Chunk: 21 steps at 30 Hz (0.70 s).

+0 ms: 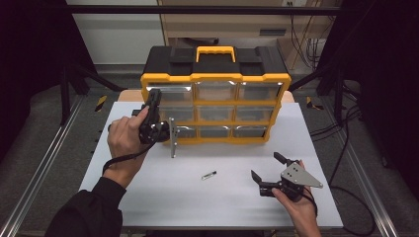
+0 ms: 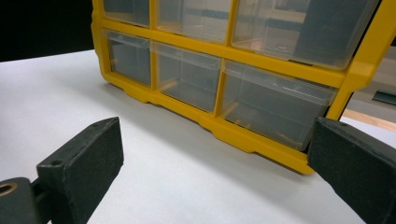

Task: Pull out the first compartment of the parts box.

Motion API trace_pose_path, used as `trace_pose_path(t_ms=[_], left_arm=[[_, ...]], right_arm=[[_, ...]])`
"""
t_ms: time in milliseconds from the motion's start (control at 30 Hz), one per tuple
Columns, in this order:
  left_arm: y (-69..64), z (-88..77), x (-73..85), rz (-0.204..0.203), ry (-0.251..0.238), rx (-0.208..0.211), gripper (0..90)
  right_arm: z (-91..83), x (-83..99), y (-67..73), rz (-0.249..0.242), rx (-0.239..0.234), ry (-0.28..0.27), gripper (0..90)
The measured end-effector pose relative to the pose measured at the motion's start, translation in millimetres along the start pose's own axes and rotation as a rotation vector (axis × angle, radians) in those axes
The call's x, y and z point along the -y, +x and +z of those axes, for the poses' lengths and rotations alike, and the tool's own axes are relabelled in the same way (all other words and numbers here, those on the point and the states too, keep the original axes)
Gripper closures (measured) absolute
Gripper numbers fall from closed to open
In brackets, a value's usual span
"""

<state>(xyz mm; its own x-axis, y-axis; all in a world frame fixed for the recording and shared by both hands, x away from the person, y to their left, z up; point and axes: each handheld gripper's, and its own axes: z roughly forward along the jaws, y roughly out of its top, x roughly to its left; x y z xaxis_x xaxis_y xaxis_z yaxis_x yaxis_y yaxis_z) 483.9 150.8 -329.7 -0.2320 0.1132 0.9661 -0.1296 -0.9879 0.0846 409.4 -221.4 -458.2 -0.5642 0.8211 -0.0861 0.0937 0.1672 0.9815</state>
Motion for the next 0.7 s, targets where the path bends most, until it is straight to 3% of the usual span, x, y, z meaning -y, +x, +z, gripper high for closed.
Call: trace_pose_path(t_ms=[700], left_arm=[[1.3,-14.2,-0.1,-0.028,0.001,0.004,80.7]], right_arm=[[-1.2,-0.3,-0.3,0.001,0.003,-0.004,3.8]])
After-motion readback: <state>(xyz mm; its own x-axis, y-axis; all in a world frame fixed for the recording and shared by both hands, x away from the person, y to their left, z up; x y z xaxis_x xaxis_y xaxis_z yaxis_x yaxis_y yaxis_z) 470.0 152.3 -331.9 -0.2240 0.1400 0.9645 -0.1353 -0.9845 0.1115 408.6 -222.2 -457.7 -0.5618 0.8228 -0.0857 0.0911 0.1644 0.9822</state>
